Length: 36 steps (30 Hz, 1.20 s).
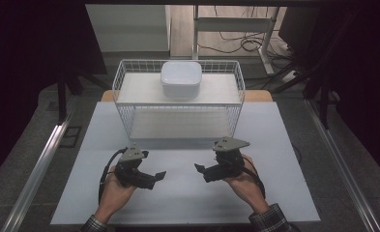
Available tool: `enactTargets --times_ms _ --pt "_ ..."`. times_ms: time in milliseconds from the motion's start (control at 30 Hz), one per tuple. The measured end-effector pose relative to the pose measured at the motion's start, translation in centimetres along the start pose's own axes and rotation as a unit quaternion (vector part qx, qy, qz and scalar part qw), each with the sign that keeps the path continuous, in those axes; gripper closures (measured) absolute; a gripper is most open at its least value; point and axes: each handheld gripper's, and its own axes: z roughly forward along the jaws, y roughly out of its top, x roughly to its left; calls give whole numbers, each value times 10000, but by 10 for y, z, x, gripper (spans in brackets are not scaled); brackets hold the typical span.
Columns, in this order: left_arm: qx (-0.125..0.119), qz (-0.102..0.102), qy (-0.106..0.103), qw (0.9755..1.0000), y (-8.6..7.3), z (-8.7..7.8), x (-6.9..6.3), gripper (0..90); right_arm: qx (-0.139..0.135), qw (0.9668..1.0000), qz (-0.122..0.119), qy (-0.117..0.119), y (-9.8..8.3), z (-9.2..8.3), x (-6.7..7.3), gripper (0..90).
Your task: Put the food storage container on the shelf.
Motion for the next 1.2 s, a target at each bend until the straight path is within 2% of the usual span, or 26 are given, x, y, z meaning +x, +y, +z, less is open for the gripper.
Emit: enactTargets --times_ms 167,267,400,600,767,933,1200 --pt "-42 -44 26 10000 -7 -2 -3 19 -43 10000 25 -54 -13 -7 2 0" --pt "3 -63 39 10000 -15 -3 -5 20 60 10000 26 -47 -22 -9 3 0" --pt "86 -41 82 9999 -24 -4 -7 20 80 9998 172 -16 -34 -13 2 0" --pt "145 -90 127 9998 -38 -8 -10 20 63 9994 314 -93 -47 -21 3 0" --pt "212 -71 182 9996 -47 -11 -14 18 89 9992 348 -156 -56 -25 4 0" --pt "330 -123 240 9991 -59 -11 -19 11 210 9985 459 -203 -69 -26 6 0" --pt "526 -160 362 9978 -70 -4 -18 7 630 9973 276 -258 -86 -16 11 0"
